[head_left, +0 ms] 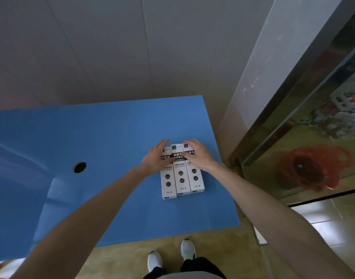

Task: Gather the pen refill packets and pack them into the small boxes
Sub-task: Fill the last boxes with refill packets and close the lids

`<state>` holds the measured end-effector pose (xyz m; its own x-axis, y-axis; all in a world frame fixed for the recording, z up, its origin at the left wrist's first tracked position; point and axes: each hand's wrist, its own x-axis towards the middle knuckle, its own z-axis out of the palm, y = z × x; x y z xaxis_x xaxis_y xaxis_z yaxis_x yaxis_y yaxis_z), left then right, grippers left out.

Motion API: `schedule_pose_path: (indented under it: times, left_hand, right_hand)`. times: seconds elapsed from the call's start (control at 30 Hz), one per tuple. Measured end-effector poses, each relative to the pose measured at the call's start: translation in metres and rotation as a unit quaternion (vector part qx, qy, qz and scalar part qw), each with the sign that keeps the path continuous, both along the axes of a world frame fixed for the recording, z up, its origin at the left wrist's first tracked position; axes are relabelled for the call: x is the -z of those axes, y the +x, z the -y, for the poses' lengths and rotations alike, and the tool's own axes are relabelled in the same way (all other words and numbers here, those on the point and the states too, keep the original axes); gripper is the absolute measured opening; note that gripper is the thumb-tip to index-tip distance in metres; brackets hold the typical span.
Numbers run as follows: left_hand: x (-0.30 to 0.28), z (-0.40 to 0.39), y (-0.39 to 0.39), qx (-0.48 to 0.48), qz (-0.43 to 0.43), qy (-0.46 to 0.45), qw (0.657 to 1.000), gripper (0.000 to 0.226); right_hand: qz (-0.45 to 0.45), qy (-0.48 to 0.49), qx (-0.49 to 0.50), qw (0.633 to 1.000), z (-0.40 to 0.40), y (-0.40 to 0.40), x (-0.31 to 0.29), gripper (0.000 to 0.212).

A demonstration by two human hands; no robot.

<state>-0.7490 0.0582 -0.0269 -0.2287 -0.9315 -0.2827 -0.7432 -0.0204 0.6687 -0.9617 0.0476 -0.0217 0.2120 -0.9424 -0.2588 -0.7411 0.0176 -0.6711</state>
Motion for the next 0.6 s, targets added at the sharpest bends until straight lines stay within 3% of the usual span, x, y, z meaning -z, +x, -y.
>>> schedule_pose_path:
  times: [0.1,0.27,0.6]
  left_hand:
    - [-0.003,0.003,-0.005,0.018,0.038,-0.009,0.999,0.072]
    - [-0.004,0.013,-0.015,0.037,0.062,-0.003,0.997,0.071]
    - [0.001,0.015,-0.013,0.005,0.002,0.034,0.999,0.050]
  right_hand:
    - [0.002,-0.021,0.018,1.000,0.000,-0.004,0.000,0.045]
    - [-0.026,-0.016,0.009,0.999,0.005,-0.010,0.000,0.045]
    - [-0.043,0.035,-0.055,0.997,0.018,-0.017,0.002,0.050]
